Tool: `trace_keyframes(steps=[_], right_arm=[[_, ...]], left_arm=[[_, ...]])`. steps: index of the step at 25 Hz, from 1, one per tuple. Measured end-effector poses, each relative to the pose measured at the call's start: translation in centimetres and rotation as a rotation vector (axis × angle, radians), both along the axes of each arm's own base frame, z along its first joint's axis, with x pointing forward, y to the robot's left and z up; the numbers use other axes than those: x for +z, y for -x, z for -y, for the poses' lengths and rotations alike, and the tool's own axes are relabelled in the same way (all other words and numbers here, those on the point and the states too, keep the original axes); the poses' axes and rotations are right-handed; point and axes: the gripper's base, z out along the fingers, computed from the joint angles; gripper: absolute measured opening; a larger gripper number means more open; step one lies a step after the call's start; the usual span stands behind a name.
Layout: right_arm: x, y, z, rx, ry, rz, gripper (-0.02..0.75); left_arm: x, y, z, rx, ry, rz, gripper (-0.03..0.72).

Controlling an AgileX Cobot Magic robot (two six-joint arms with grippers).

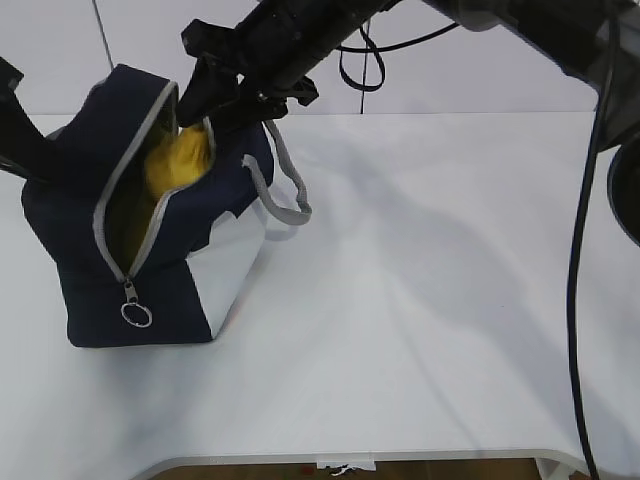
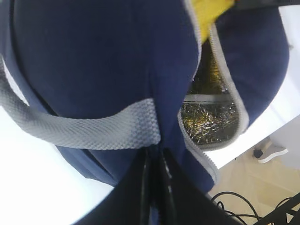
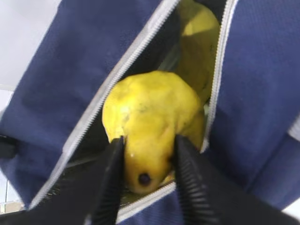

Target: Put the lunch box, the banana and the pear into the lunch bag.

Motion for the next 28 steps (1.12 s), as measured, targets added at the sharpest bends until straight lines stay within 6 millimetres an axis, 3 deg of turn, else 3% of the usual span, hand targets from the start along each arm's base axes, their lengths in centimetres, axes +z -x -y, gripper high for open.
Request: trace_keyframes(steps=[4,13,18,28], right_arm=[[0.3,0.1,0.0,-0.004,-0.01,-0.002,0.503],[4.2,1.1,1.4,-0.061,0.06,0.098,0.521],[2.7,0.8,2.0,-0.108,0.152,0.073,0.521],[-0.6,0.3,1.6,-0.101,0.174,-0.024,0.517]], left_arm=[[0.0,0.0,0.0,0.0,0.002,0.0,-0.004],[0.0,0.0,0.0,0.002,0.002,0.003,-0.004],[0.0,0.0,0.0,0.003,0.002,0.003,-0.004],[0.0,-0.1,0.0,0.006,0.001,0.009,-0.004]])
